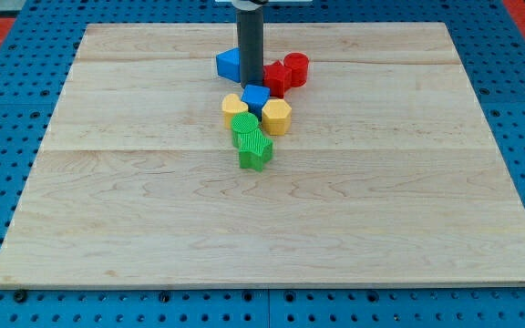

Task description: Push the red circle into yellow hexagon

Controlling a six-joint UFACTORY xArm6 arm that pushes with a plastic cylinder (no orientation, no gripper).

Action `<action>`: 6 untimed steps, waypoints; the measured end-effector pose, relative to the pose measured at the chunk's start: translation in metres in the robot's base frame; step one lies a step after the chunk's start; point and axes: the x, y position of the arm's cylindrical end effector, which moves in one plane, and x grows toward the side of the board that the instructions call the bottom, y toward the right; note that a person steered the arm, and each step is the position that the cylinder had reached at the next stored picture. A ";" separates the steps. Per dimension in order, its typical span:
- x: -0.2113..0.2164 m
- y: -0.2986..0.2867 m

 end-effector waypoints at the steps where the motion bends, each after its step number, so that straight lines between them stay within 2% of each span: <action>1: -0.040 -0.004; 2: -0.062 0.055; 3: -0.034 0.077; 5: 0.035 0.022; 6: 0.013 0.033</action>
